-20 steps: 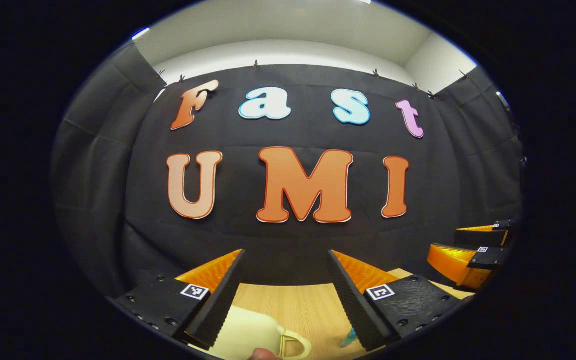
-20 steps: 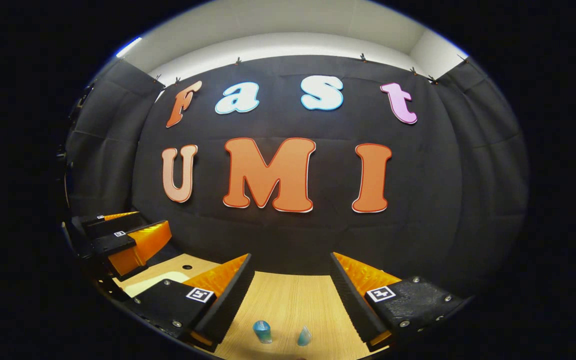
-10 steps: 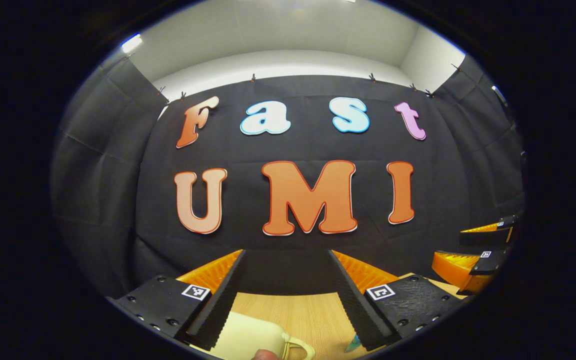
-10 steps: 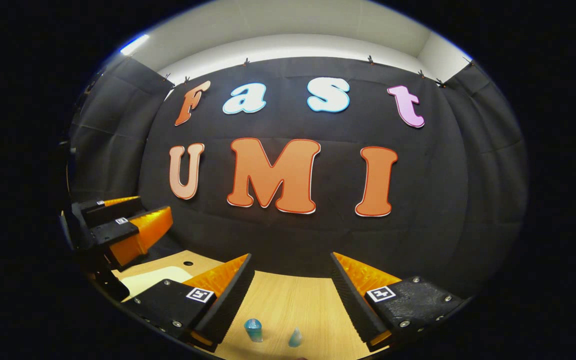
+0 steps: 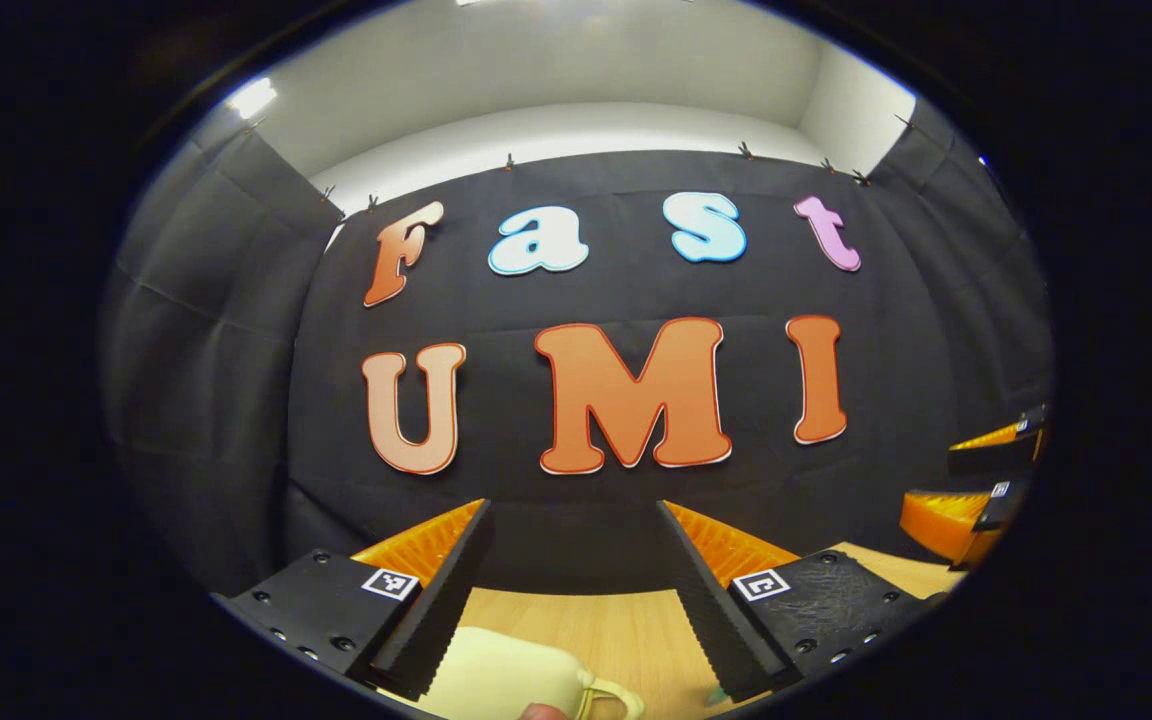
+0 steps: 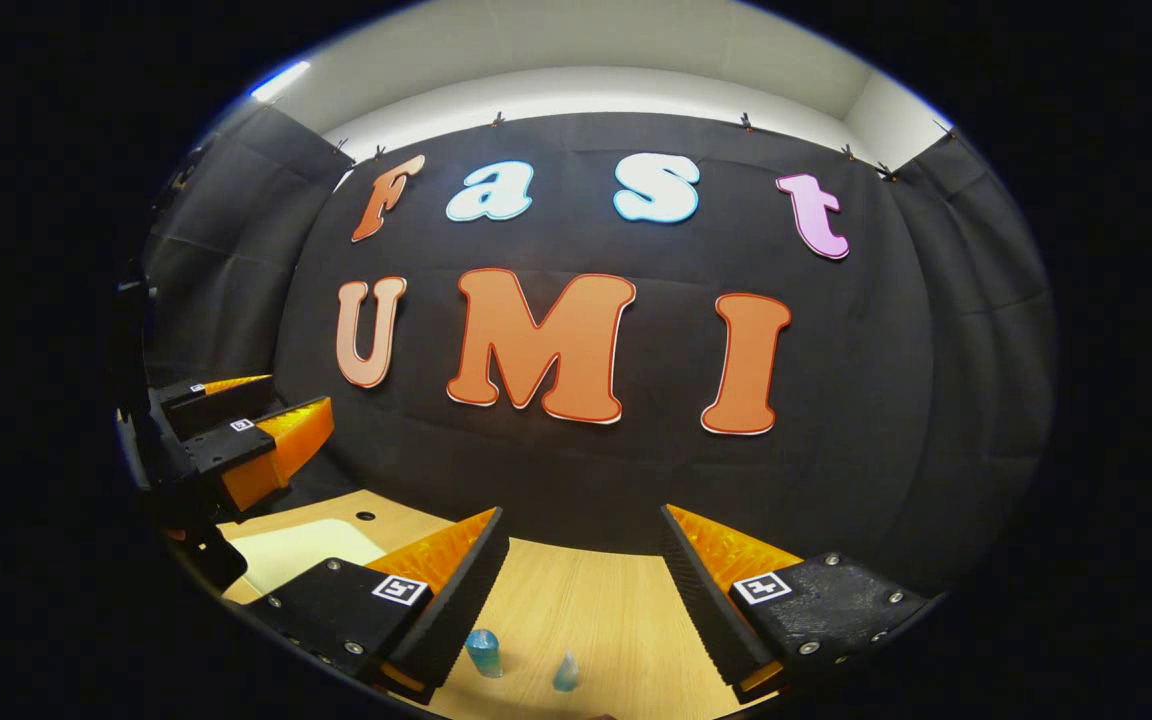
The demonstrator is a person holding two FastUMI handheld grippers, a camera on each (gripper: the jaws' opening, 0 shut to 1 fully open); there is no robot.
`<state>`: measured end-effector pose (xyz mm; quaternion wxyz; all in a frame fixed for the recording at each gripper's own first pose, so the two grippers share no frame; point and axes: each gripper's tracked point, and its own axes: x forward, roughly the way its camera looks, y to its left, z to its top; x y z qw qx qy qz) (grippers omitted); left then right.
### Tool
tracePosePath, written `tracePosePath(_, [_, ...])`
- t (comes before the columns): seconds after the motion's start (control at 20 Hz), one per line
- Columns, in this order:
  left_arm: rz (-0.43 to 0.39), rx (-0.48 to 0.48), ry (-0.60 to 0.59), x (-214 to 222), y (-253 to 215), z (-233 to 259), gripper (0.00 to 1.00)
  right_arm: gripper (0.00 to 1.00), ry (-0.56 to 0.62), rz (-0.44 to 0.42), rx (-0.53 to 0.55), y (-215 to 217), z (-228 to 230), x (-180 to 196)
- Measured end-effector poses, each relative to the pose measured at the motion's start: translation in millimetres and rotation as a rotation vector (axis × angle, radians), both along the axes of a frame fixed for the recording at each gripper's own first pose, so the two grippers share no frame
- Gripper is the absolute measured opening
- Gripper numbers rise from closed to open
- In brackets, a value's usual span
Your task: First open the suitcase, pack the skin care products into it, and then close the suitcase.
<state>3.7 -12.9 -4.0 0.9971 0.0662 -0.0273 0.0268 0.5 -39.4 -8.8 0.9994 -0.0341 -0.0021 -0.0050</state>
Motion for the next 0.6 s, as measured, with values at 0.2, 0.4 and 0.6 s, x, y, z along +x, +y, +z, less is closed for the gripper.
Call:
tracePosePath(0.2, [-0.067,0.07,0.153,1.5,-15.6,-59.5,0.98,0.95,0.023,-0.032,0.021,-16.8,-7.0,6.0])
tracePosePath(0.4, [-0.123,0.149,0.26,-3.4,-24.7,-104.0,0.98,0.95,0.011,-0.076,0.008,-32.1,-5.3,5.5])
tracePosePath(0.6, [-0.165,0.234,0.358,-7.6,-30.6,-158.6,0.98,0.95,0.058,-0.109,0.029,-35.0,-21.3,1.1])
